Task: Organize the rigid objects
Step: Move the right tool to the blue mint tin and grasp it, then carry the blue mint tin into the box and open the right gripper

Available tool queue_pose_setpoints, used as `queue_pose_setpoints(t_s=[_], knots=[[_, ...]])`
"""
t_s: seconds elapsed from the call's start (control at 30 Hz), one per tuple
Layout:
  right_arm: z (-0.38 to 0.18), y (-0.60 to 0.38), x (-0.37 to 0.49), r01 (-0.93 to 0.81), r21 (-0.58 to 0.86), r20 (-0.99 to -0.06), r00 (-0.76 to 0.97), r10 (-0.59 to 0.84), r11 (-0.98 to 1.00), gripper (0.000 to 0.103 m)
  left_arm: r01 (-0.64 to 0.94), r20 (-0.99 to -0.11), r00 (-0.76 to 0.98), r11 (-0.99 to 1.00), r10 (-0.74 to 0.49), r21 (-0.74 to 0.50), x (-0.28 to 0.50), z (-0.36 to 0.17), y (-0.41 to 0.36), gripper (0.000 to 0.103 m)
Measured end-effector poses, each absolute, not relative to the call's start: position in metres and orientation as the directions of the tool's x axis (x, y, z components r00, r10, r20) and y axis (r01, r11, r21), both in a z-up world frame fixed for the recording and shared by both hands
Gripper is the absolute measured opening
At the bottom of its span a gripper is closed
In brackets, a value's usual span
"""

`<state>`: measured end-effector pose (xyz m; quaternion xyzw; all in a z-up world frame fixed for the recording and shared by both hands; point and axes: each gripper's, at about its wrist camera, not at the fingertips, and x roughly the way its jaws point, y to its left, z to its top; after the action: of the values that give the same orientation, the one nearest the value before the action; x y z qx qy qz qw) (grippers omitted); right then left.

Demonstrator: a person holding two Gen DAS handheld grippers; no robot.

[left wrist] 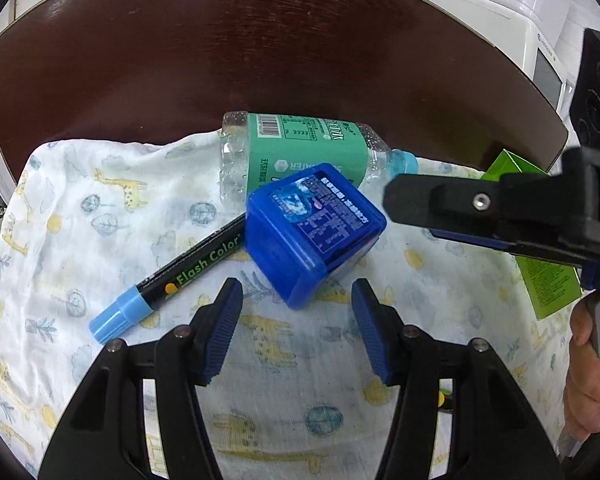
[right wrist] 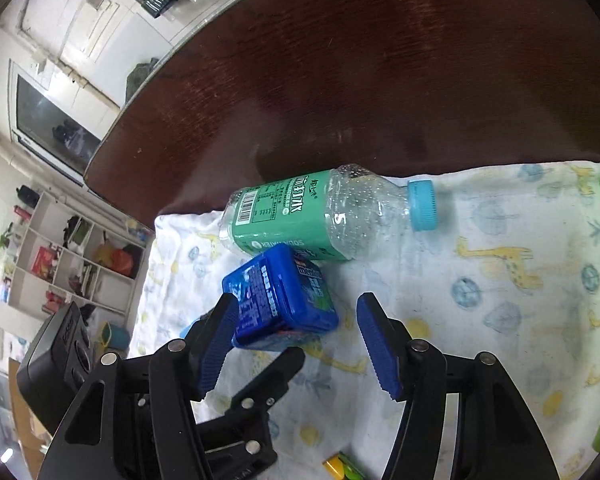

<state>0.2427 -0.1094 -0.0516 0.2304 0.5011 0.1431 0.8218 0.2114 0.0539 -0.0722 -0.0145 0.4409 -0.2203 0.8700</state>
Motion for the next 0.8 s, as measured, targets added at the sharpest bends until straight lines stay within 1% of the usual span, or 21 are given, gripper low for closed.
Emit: queue_pose_setpoints(t_s=[0.23,0.4,0.5,0.6,0.63,0.8], knots=[[-0.069,-0.106,0.262,0.016,0.551,-0.760,0.423,0.493,0.835,0.064,0.378,-0.766,0.501,0.898,-0.403,-0.225,0.229,-0.079,0.045,0.054],[-0.079,-0.104,0.271,-0.011,0.612,-0.724,0.394,0.566,0.791,0.064,0.395,-0.758,0.492,0.886,-0.429,-0.245,0.239,-0.082,0.042,0.054],[-0.074,-0.096,0.268,-0.055,0.579,-0.738,0.389,0.551,0.814,0.065,0.400,-0.753,0.492,0.882,-0.437,-0.250,0.243,-0.081,0.039,0.053],[-0.066,-0.092,0.261,-0.081,0.538,-0.751,0.407,0.520,0.839,0.065,0.418,-0.747,0.498,0.877,-0.440,-0.237,0.244,-0.078,0.037,0.048],[-0.063,-0.092,0.259,-0.084,0.531,-0.751,0.414,0.514,0.843,0.065,0.428,-0.745,0.500,0.874,-0.442,-0.231,0.242,-0.077,0.035,0.045],[-0.052,-0.100,0.248,-0.084,0.531,-0.740,0.438,0.510,0.843,0.065,0.438,-0.735,0.493,0.863,-0.465,-0.253,0.237,-0.067,0.030,0.044]])
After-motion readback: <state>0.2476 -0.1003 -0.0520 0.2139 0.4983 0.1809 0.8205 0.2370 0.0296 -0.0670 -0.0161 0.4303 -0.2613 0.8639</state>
